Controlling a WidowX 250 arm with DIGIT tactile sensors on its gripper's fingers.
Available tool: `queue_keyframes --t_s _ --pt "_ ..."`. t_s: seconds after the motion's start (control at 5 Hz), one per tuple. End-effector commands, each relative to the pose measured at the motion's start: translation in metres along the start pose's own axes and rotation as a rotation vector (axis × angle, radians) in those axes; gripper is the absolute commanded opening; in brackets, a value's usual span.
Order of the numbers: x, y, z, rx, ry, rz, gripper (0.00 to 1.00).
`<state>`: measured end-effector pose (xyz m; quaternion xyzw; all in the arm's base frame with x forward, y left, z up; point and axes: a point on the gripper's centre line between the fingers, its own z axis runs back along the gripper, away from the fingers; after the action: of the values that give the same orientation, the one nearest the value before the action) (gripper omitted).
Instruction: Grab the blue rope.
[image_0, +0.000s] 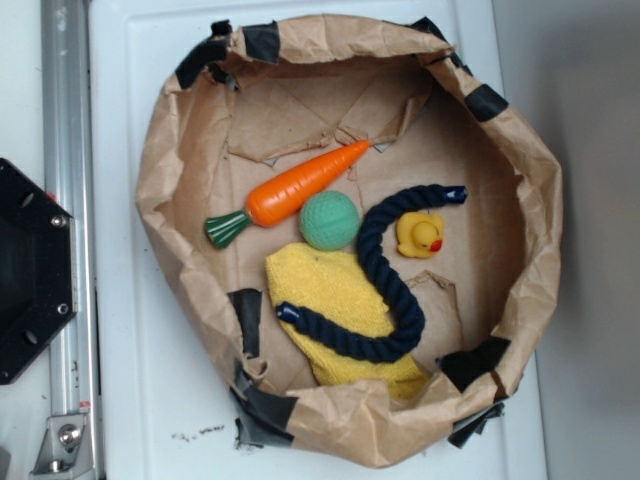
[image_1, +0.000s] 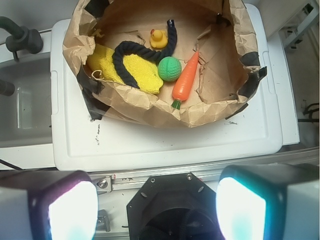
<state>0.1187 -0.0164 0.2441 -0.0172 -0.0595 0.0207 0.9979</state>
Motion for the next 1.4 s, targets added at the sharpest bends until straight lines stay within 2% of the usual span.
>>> queue_keyframes --t_s 0.0,0.2,0.4,0.6,0.8,1.0,1.2 --pt "0.0 0.0 0.0 0.0 0.0 0.0 1.0" --pt "0.046 0.0 -0.021 -0.011 0.002 -0.122 1.0" --pt "0.091 0.007 -0.059 -0.008 0.001 -0.332 1.0" --pt "0.136 -0.011 -0.11 -0.067 0.001 -0.576 1.0" --pt "0.152 -0.025 -0.151 -0.035 0.008 -0.79 1.0" --pt "0.165 -0.04 -0.176 -0.08 0.003 -0.892 1.0" --pt "0.143 -0.071 -0.197 -0.024 0.083 -1.095 1.0"
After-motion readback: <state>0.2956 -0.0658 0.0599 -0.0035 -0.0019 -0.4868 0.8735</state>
